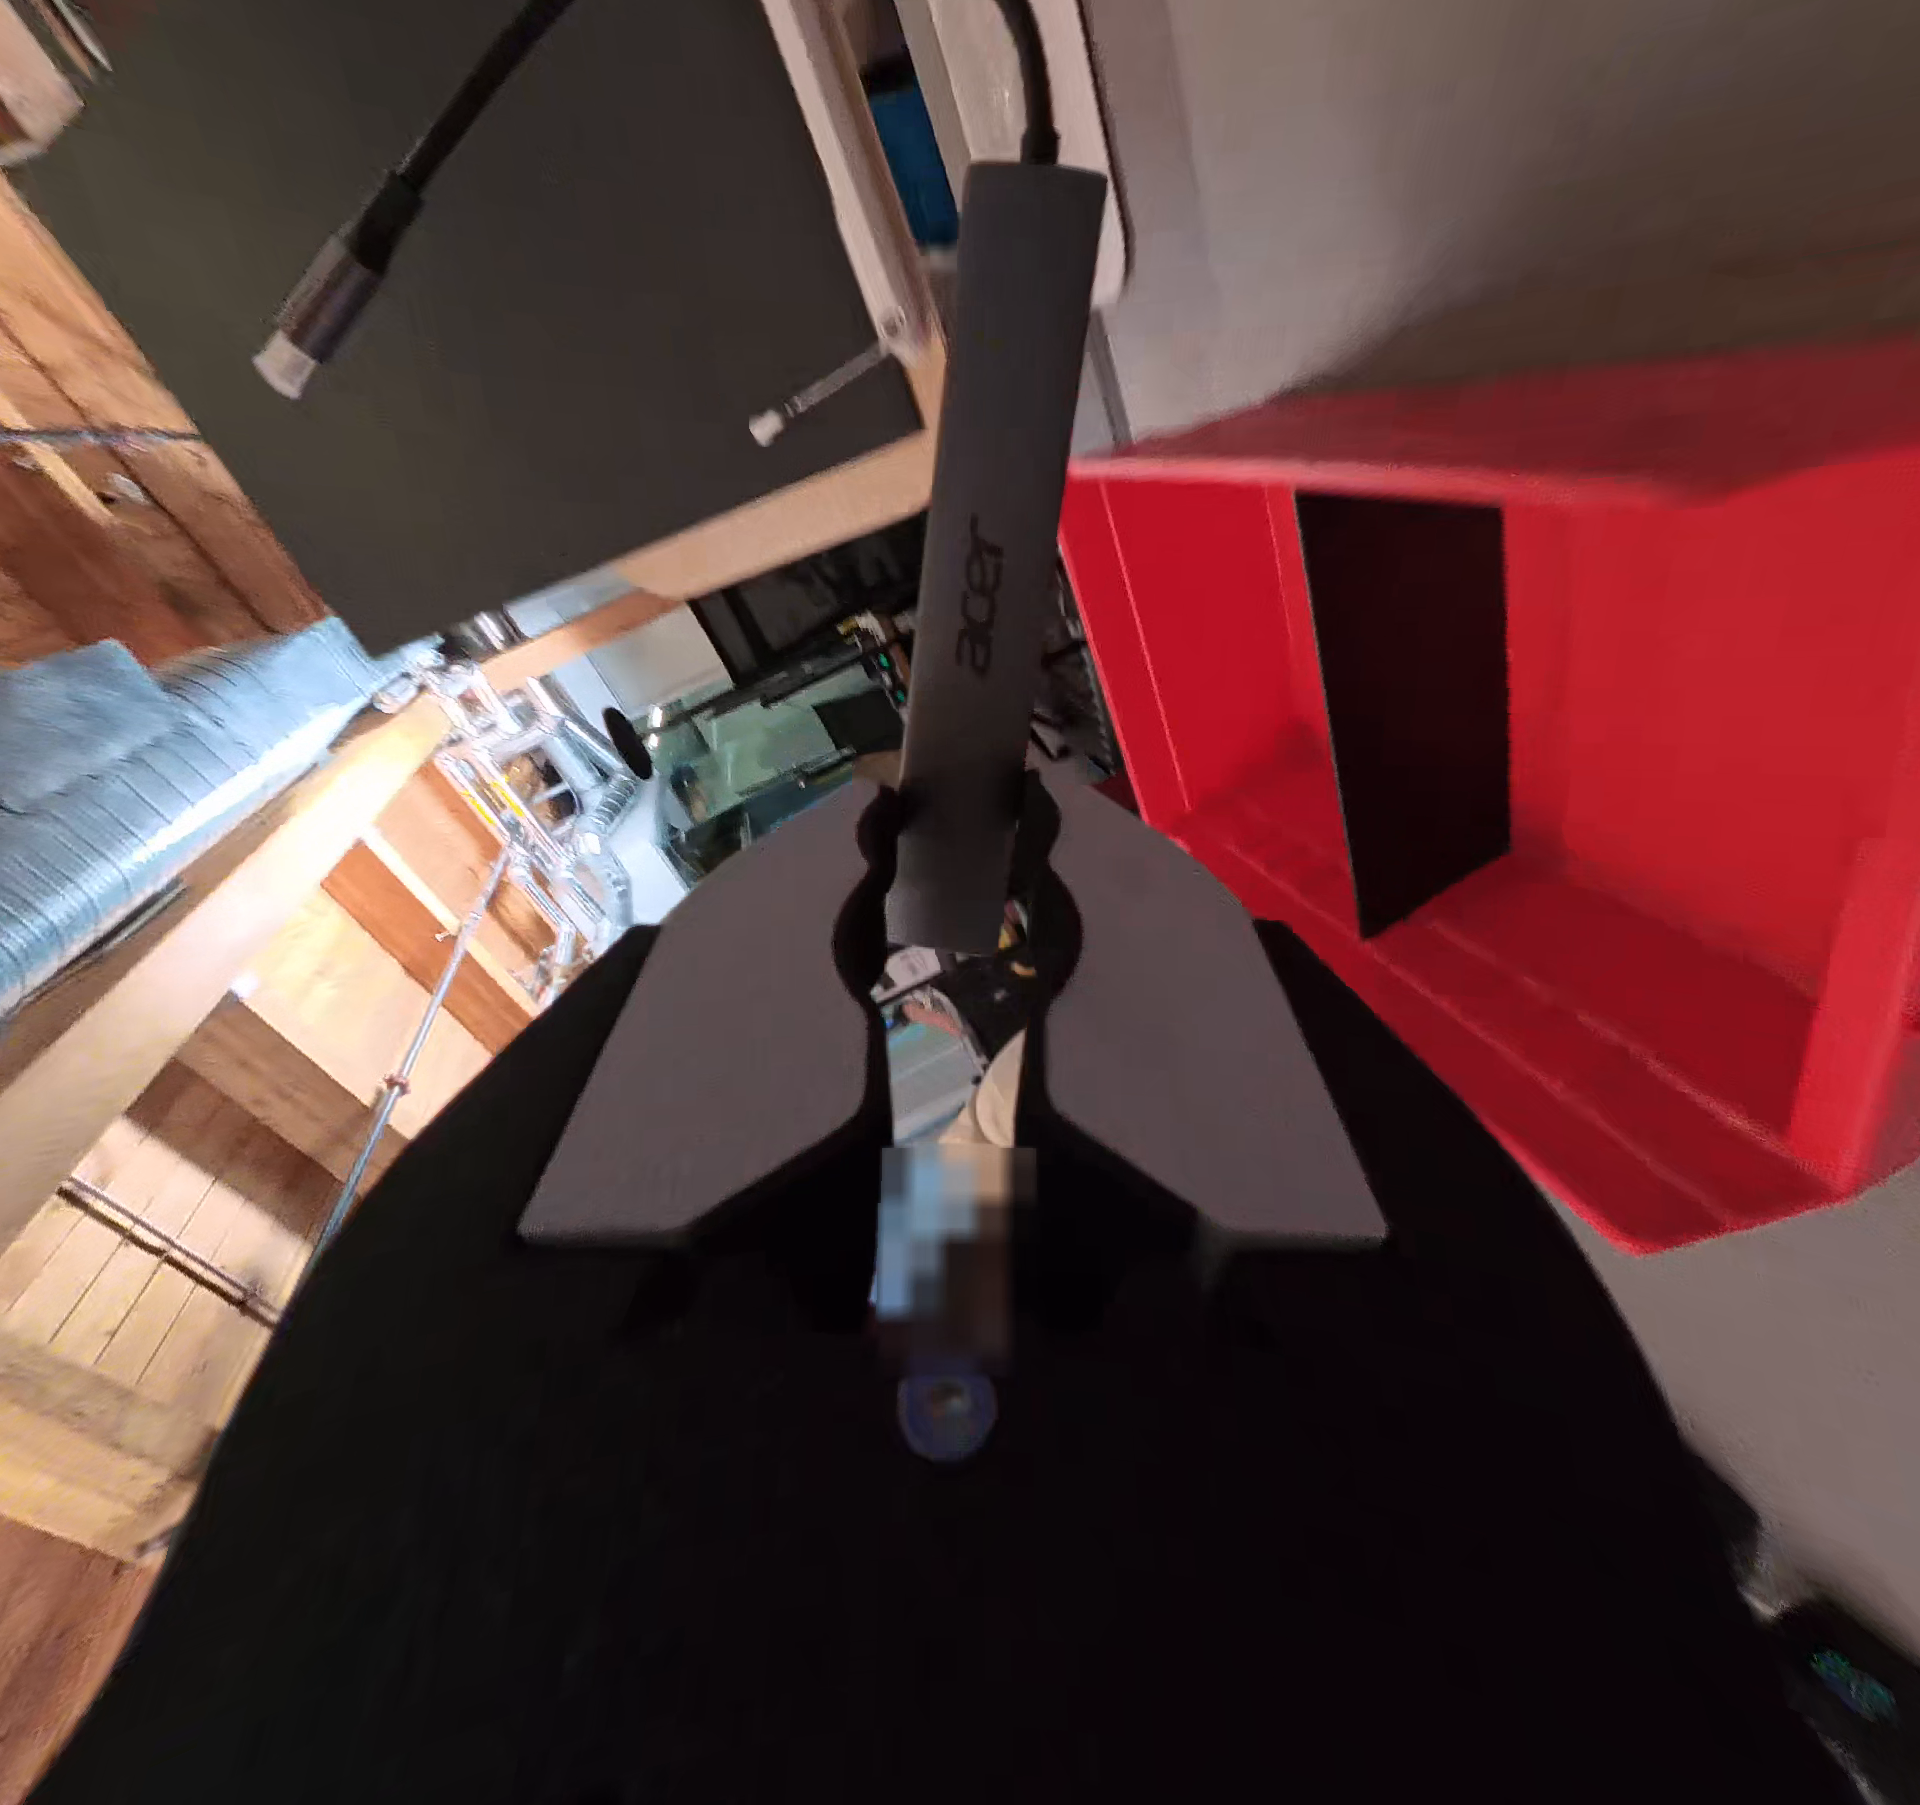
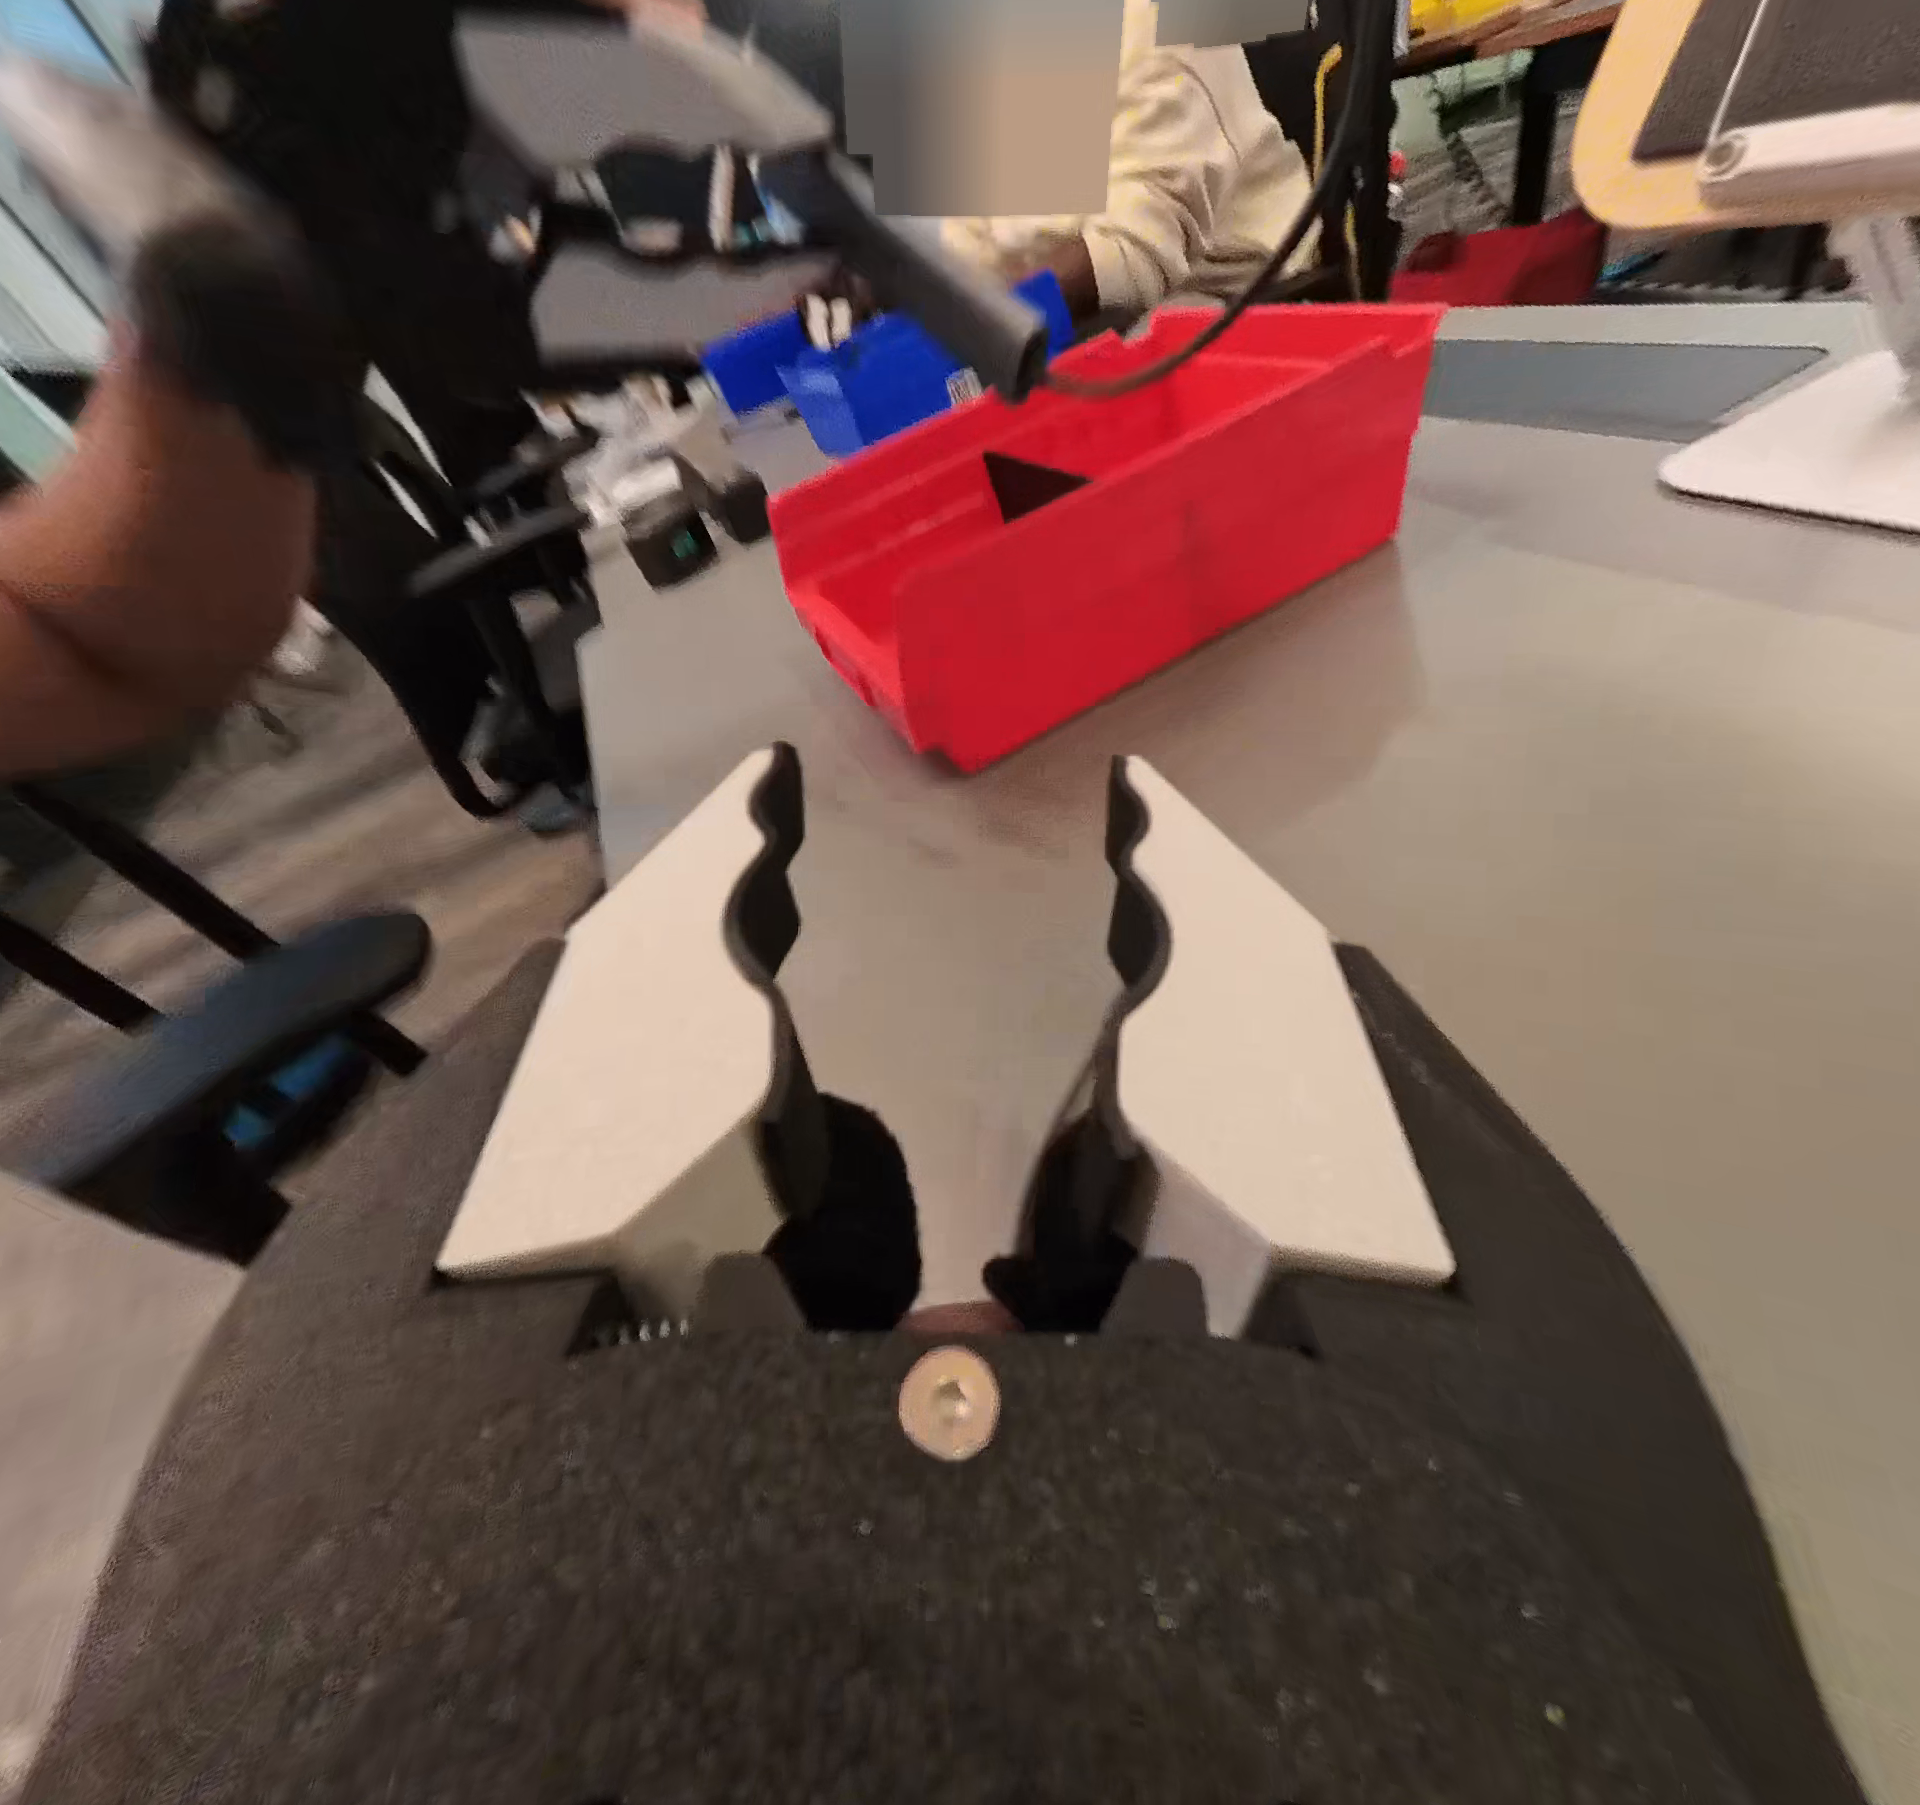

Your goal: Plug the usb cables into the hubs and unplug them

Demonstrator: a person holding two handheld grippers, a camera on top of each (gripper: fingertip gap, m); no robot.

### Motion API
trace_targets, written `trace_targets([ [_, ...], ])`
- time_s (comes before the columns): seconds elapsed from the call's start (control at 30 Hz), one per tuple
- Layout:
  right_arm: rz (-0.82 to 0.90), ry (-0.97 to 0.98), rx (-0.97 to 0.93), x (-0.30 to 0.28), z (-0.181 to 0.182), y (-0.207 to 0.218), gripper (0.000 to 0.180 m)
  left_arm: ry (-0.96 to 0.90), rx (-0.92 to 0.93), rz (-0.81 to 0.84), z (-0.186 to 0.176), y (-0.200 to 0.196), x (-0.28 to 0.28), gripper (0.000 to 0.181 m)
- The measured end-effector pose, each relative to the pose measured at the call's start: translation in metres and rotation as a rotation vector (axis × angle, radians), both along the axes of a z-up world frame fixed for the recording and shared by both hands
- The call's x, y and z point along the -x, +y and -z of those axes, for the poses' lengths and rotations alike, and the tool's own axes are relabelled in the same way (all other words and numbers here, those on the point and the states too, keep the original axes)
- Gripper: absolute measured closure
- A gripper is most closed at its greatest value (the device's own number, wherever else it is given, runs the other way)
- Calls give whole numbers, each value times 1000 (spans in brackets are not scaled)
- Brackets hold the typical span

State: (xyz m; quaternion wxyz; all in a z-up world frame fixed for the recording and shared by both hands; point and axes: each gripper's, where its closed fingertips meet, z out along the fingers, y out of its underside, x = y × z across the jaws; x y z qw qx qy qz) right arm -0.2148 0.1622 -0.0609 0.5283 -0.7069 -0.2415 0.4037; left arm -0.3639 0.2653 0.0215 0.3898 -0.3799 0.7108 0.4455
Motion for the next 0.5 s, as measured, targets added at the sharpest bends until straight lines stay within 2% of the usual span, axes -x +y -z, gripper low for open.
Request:
trace_targets([
  [0.13, -36, 340, 116, 11, -26, 21, 106, -104, 37, 90, 1, -41, -45, 159],
  [0.23, -116, 534, 135, 10, -49, 13, 107, -225, 117, 146, 4, -66, -71, 159],
  [0.27, -134, 551, 121, 8, -54, 10, 114, -261, 152, 165, 7, -74, -79, 158],
  [0.3, -155, 548, 114, 6, -56, 6, 130, -288, 180, 186, 10, -82, -86, 159],
  [0.37, -250, 499, 100, 7, -54, -9, 169, -316, 218, 205, 19, -92, -97, 158],
  [0.5, -303, 441, 208, 1, -37, -19, 172, -387, 294, 203, 39, -99, -104, 157],
])
